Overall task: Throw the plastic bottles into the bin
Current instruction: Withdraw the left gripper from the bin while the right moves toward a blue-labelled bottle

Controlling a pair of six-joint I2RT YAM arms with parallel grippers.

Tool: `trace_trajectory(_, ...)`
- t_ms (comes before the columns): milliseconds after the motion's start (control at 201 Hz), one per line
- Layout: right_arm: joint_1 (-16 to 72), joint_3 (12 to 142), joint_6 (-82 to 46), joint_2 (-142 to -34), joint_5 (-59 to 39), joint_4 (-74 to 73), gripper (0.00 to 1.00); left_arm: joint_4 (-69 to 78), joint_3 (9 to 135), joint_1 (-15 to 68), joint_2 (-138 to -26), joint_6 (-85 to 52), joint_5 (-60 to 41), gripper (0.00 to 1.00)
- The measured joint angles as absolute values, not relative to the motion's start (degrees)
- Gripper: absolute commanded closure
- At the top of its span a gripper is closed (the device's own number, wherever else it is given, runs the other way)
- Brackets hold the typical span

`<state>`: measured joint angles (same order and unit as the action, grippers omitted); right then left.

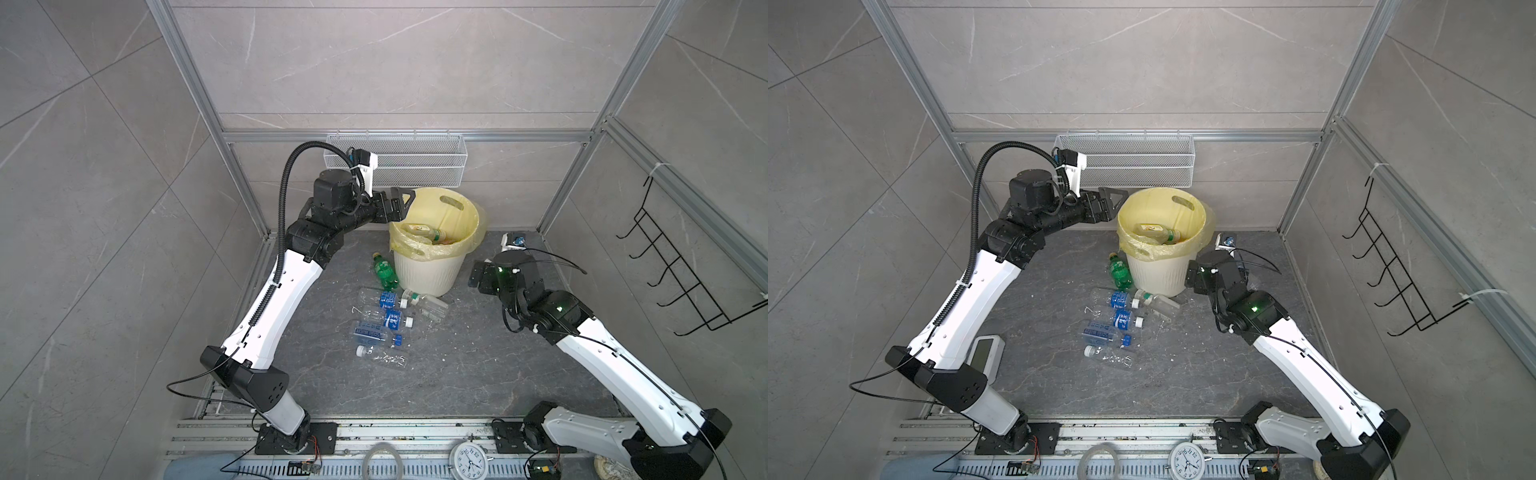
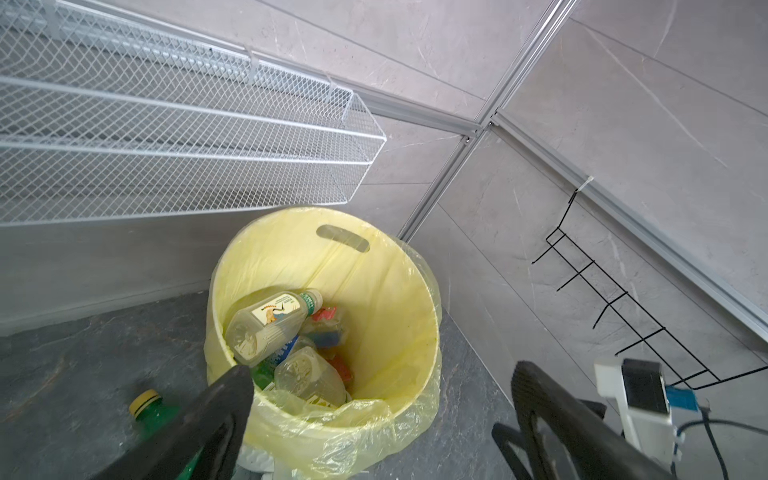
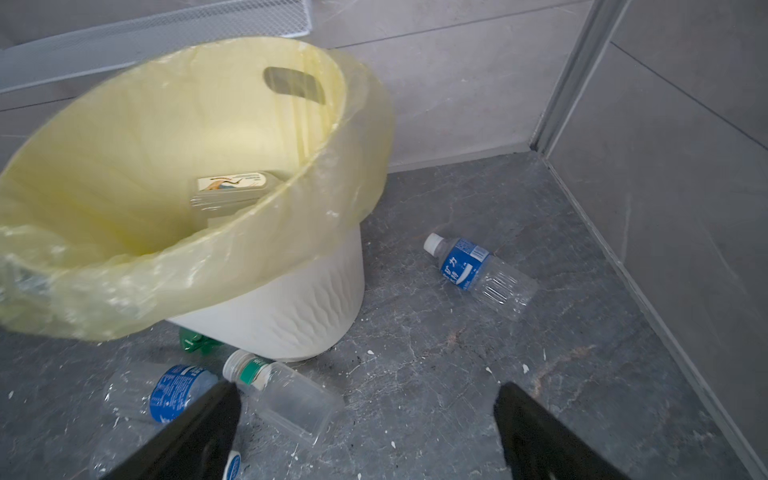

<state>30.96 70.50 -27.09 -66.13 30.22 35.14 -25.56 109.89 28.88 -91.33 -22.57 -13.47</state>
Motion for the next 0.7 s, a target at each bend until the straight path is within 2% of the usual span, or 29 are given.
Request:
trace_trajectory(348,10.81,70.3,-33.89,-76.31,16.23,34.5,0.01,-22.2,80.64,24.58,-76.75,-30.46,-10.83,0.0)
trace_trajectory(697,-1.26,73.19,-33.89,-91.68,6.87,31.44,0.01,-16.95,61.41,16.71,-74.22,-41.25,-16.78,0.0)
